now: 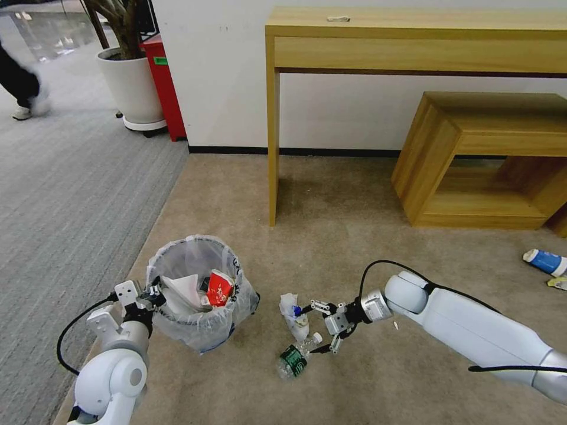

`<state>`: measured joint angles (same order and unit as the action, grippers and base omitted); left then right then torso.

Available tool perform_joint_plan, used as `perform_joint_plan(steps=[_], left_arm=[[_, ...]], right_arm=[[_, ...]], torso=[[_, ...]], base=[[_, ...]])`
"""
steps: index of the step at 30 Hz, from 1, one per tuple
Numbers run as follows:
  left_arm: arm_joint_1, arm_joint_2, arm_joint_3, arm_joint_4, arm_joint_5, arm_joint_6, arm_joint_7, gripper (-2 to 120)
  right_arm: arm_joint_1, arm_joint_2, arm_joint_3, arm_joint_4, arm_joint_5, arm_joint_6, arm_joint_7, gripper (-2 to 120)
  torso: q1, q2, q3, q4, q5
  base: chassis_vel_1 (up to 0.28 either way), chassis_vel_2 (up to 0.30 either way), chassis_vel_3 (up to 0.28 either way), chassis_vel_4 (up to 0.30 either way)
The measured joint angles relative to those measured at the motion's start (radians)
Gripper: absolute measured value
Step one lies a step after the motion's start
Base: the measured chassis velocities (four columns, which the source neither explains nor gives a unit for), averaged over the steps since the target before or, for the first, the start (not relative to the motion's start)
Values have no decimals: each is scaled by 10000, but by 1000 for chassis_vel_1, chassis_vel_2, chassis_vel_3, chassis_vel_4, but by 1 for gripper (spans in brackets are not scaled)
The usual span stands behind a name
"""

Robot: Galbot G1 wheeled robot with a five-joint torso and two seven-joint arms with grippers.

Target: Pick up the trash bin and place the garbage on the floor into it.

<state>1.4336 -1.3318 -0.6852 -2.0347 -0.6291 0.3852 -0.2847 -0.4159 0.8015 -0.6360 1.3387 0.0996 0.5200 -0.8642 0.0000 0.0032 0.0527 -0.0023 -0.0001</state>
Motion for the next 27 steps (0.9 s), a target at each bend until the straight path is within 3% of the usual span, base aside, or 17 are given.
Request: perform_joint_plan(steps=[11, 27], left_arm=[[-47, -170, -31, -27, 0, 1, -12, 2], [33, -194, -110, -83, -85, 2, -21, 2]], right_arm=[[-243, -11, 33, -299, -137, 201, 85, 99], [-1055, -12, 907, -973, -257, 646, 254, 98]], torso=[[0, 0, 0, -1, 0], [0, 2, 0, -1, 1]], base=[[0, 0, 0, 0], [0, 0, 0, 0]])
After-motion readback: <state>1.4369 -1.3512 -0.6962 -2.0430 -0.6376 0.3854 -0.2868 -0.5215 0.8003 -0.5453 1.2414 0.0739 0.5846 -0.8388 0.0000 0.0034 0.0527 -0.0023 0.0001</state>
